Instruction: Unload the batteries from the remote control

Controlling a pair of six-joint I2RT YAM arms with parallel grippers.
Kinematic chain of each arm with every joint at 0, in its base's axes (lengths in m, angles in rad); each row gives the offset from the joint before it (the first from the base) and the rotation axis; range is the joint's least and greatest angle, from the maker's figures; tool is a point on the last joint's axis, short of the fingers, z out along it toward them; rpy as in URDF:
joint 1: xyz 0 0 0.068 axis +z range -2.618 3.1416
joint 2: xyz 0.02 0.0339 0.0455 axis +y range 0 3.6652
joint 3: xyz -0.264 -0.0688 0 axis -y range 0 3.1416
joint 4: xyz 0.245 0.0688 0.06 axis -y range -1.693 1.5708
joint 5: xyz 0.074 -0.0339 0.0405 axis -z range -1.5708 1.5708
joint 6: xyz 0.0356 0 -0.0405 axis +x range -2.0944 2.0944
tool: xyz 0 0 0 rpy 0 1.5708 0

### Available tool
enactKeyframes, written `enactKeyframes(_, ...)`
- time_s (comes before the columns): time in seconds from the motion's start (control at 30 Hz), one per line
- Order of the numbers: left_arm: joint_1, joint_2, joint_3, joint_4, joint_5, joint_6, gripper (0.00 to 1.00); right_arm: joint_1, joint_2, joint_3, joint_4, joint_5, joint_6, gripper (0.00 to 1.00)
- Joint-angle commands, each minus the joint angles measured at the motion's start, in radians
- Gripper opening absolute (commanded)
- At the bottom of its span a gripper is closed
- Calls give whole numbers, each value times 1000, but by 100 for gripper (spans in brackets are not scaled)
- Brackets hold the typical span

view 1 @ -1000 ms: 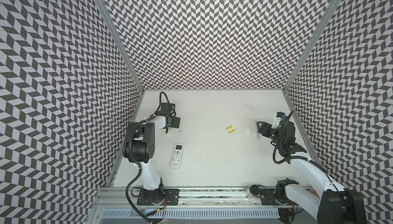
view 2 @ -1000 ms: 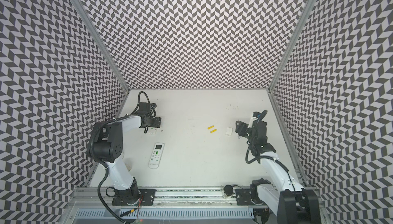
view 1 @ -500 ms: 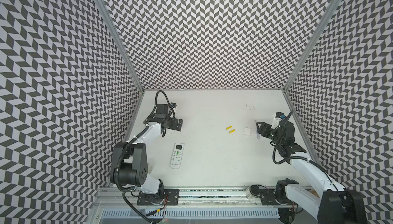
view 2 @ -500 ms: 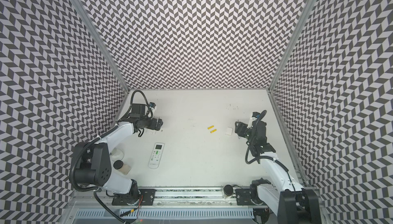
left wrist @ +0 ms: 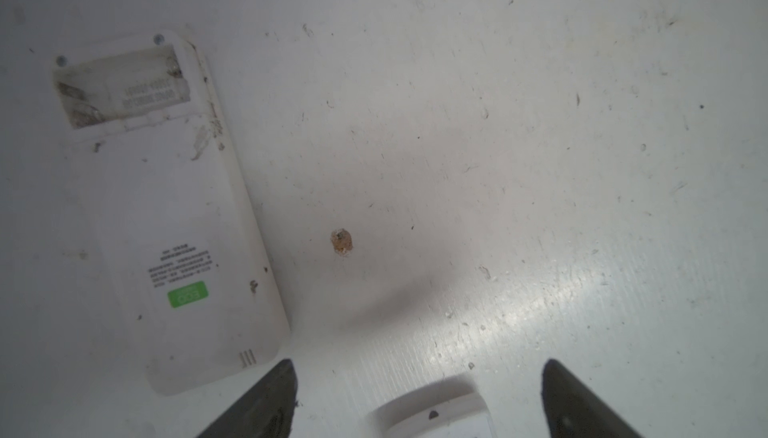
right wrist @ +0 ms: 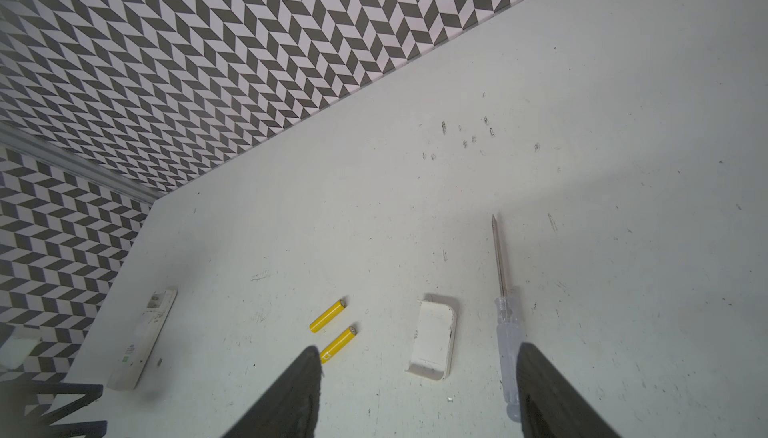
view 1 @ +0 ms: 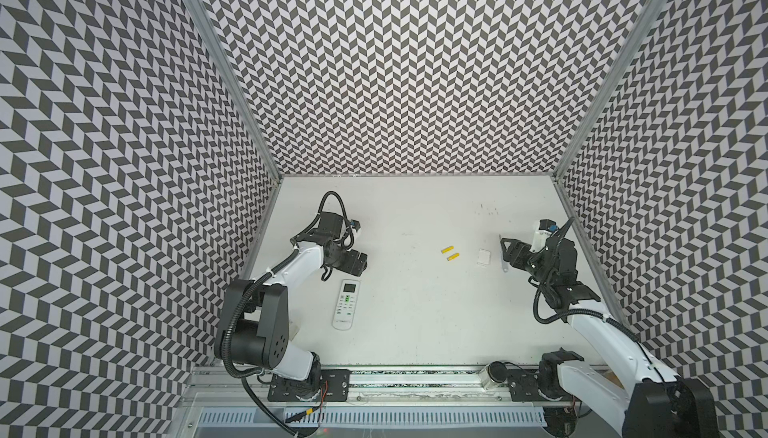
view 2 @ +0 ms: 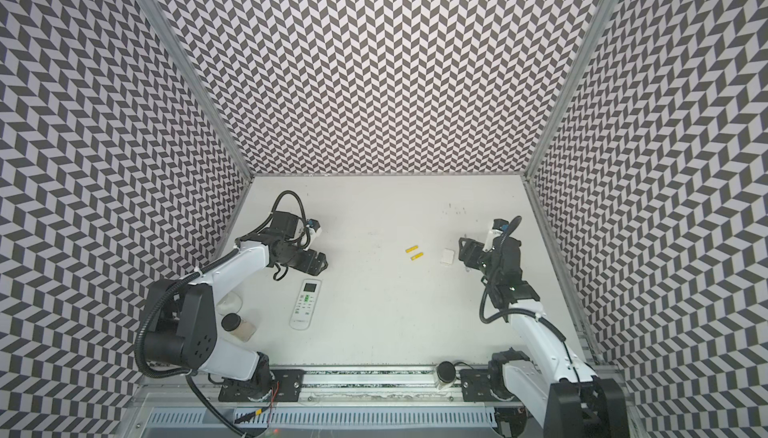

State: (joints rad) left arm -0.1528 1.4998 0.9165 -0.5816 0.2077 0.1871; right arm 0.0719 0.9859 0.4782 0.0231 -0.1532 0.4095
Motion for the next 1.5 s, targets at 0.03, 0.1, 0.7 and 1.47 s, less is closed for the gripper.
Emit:
enactKeyframes(0.03, 21, -66, -10, -32, -19, -35, 84, 9, -27, 6, 18, 20, -17, 72)
enactKeyframes(0.1, 20, -47, -13, -26, 7, -43, 82, 9, -18, 3, 25, 20, -17, 72)
enactKeyframes(0.7, -27, 8, 31, -68, -41, -190, 89, 21, 17, 25, 16, 9, -9, 72)
enactKeyframes(1.47, -10, -21, -111, -172, 138, -403, 90, 26, -75, -44, 38, 61, -30, 72)
